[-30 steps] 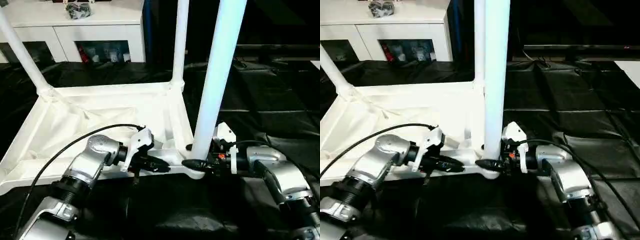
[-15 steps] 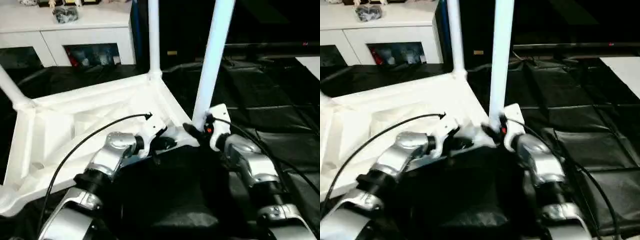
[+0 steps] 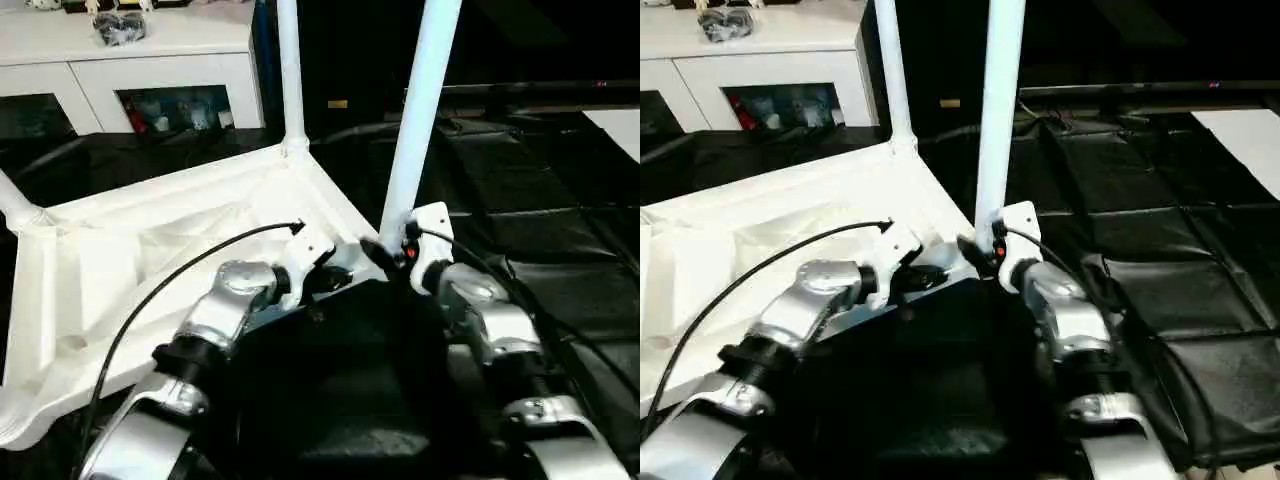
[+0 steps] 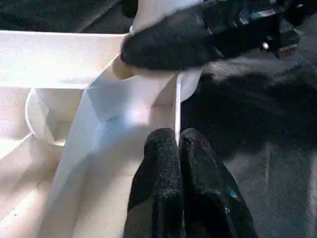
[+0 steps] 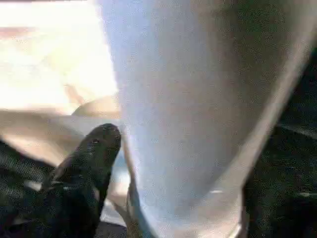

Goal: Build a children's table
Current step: Rotate leg to tighten

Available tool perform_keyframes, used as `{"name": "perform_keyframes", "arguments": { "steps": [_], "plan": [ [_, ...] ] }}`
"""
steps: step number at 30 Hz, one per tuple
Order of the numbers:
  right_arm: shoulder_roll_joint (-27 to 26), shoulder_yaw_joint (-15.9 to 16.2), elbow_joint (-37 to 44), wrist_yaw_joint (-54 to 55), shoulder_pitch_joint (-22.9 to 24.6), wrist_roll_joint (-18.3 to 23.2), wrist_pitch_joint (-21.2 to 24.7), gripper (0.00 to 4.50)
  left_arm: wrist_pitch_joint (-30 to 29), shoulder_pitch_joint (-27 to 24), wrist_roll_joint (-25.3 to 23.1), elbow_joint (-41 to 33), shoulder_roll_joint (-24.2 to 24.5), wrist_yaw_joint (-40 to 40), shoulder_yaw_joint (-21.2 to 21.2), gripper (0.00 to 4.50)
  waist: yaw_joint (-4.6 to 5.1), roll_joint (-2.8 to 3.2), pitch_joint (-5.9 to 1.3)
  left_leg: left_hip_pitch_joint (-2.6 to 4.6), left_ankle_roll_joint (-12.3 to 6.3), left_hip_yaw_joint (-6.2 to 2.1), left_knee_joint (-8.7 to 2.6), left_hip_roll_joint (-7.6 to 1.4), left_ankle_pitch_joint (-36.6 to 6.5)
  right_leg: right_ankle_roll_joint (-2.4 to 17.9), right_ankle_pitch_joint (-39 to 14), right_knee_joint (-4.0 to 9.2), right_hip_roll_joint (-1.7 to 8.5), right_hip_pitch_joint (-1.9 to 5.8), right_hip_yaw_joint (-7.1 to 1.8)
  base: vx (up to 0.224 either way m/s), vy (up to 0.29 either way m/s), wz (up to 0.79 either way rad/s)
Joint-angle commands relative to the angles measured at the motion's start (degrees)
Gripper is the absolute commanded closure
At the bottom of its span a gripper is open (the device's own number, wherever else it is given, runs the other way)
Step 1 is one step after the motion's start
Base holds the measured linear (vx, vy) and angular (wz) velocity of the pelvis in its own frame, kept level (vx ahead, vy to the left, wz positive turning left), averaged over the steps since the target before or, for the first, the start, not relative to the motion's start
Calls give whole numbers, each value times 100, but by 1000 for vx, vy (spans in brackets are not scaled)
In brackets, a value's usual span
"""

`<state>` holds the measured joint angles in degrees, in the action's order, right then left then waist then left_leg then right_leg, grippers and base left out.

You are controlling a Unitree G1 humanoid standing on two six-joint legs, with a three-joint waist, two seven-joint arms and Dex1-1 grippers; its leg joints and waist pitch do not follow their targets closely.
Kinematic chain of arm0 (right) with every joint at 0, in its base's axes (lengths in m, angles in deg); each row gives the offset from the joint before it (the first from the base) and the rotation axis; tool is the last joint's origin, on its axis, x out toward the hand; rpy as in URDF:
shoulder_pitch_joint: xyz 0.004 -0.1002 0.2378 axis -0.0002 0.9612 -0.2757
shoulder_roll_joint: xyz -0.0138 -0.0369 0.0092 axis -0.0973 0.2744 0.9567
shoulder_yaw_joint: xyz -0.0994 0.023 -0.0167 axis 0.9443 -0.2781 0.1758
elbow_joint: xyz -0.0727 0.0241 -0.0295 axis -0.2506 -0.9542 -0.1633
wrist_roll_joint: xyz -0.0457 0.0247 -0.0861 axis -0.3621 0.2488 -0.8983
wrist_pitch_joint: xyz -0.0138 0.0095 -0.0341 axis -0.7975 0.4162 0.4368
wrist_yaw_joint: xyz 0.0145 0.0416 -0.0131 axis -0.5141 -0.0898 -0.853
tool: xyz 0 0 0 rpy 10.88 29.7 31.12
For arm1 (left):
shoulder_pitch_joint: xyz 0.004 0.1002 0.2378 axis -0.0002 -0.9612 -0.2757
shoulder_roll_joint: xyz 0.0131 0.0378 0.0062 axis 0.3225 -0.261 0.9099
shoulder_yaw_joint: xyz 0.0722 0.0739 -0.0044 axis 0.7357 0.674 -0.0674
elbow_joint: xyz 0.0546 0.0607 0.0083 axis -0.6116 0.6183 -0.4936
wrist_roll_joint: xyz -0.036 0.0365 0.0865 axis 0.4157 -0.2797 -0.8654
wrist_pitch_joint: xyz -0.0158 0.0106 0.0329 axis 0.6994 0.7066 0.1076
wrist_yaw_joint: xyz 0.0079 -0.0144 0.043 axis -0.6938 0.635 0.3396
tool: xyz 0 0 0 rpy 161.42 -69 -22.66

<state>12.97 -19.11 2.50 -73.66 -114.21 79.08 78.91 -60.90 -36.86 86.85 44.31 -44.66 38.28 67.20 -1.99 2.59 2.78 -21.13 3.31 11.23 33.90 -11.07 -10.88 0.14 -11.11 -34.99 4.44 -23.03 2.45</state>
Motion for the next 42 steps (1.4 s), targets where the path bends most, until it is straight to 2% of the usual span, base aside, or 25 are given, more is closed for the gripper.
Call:
{"name": "perform_keyframes", "arguments": {
  "steps": [1, 3, 5, 6, 7, 8, 9, 15, 19, 20, 27, 35, 38, 39, 40, 41, 42],
  "plan": [
    [-4, 552, 213, -829, 201, 39, -56, 80, 196, -18, 233, -274, -14, 415, 135, 450, -56, -118, -373, 33, -527, -75, -325, -174, -739, 1448, -618, 396, 333, 317, -203, 0, 0, 0],
    [284, 575, 571, -1478, 376, 211, -37, 80, 204, -88, 305, -374, 174, 826, 196, 450, -68, -109, -369, 28, -560, -75, -331, -184, -757, 1466, -589, 386, 326, 306, -202, 0, 0, 0],
    [365, 580, 680, -1662, 426, 267, -16, 80, 194, -104, 330, -403, 224, 936, 207, 450, -79, -106, -358, 45, -531, -74, -341, -195, -861, 1476, -712, 400, 323, 296, -198, 0, 0, 0],
    [510, 602, 841, -1926, 509, 334, -28, 80, 186, -134, 379, -464, 315, 1142, 228, 450, -90, -11, -358, 55, -483, -81, -343, -197, -924, 1495, -773, 396, 331, 285, -200, 0, 0, 0],
    [510, 602, 841, -1926, 509, 334, -28, 80, 186, -134, 379, -464, 315, 1142, 228, 450, -84, -47, -351, 57, -474, -72, -349, -198, -988, 1483, -817, 427, 320, 283, -197, 0, 0, 0],
    [791, 621, 1065, -2429, 622, 525, 28, 80, 155, -180, 430, -558, 510, 1489, 267, 450, -100, -78, -357, 45, -463, -79, -351, -201, -962, 1494, -751, 405, 324, 307, -200, 0, 0, 0],
    [889, 630, 1129, -2601, 654, 599, 49, 80, 148, -202, 440, -603, 572, 1599, 277, 450, -117, -64, -360, 53, -472, -78, -347, -202, -981, 1503, -764, 400, 323, 304, -196, 0, 0, 0],
    [1261, 592, 1457, -3414, 778, 930, 358, 135, -69, -347, 696, -955, 869, 2347, 348, 450, -186, -79, -366, 49, -514, -67, -341, -219, -860, 1569, -626, 373, 320, 287, -195, 0, 0, 0],
    [1394, 661, 1600, -3699, 835, 1051, 584, 166, -167, -405, 781, -1093, 950, 2513, 372, 450, -234, -65, -362, 68, -474, -70, -344, -227, -879, 1556, -721, 381, 321, 272, -193, 0, 0, 0],
    [1450, 705, 1645, -3785, 846, 1106, 651, 186, -174, -415, 794, -1111, 978, 2546, 373, 450, -260, -67, -364, 75, -450, -68, -343, -225, -885, 1541, -749, 382, 324, 269, -199, 0, 0, 0],
    [1473, 744, 1744, -3907, 877, 1157, 815, 199, -206, -434, 749, -1127, 1044, 2568, 373, 450, -290, -78, -370, 61, -380, -74, -343, -213, -841, 1465, -773, 378, 328, 274, -199, 0, 0, 0],
    [1290, 650, 1722, -3434, 1012, 1072, 783, 201, -207, -420, 640, -1053, 967, 2275, 316, 450, -293, -83, -368, 53, -381, -74, -340, -207, -829, 1428, -807, 388, 331, 270, -198, 0, 0, 0],
    [1002, 487, 1346, -2770, 983, 880, 575, 201, -234, -329, 635, -860, 748, 1857, 178, 450, -251, -89, -354, 54, -261, -79, -348, -190, -972, 1372, -1093, 422, 342, 257, -200, 0, 0, 0],
    [763, 350, 1038, -2194, 915, 728, 356, 201, -194, -225, 542, -667, 597, 1468, 109, 450, -229, -80, -347, 66, -200, -83, -359, -185, -1078, 1303, -1313, 452, 341, 250, -203, 0, 0, 0],
    [763, 350, 1038, -2192, 915, 728, 356, 201, -193, -225, 542, -667, 597, 1467, 109, 450, -229, -80, -347, 66, -200, -83, -359, -185, -1078, 1303, -1313, 452, 341, 250, -203, 0, 0, 0],
    [476, 184, 619, -1468, 769, 584, 267, 201, -116, -54, 347, -376, 404, 872, 60, 450, -183, -84, -351, 57, -120, -102, -376, -179, -1061, 1252, -1346, 452, 341, 260, -195, 0, 0, 0],
    [351, 122, 384, -1075, 676, 492, 239, 201, -107, 32, 284, -240, 306, 629, 37, 450, -159, -74, -345, 66, -92, -102, -379, -167, -1105, 1253, -1393, 458, 333, 249, -190, 0, 0, 0]
  ]
}}
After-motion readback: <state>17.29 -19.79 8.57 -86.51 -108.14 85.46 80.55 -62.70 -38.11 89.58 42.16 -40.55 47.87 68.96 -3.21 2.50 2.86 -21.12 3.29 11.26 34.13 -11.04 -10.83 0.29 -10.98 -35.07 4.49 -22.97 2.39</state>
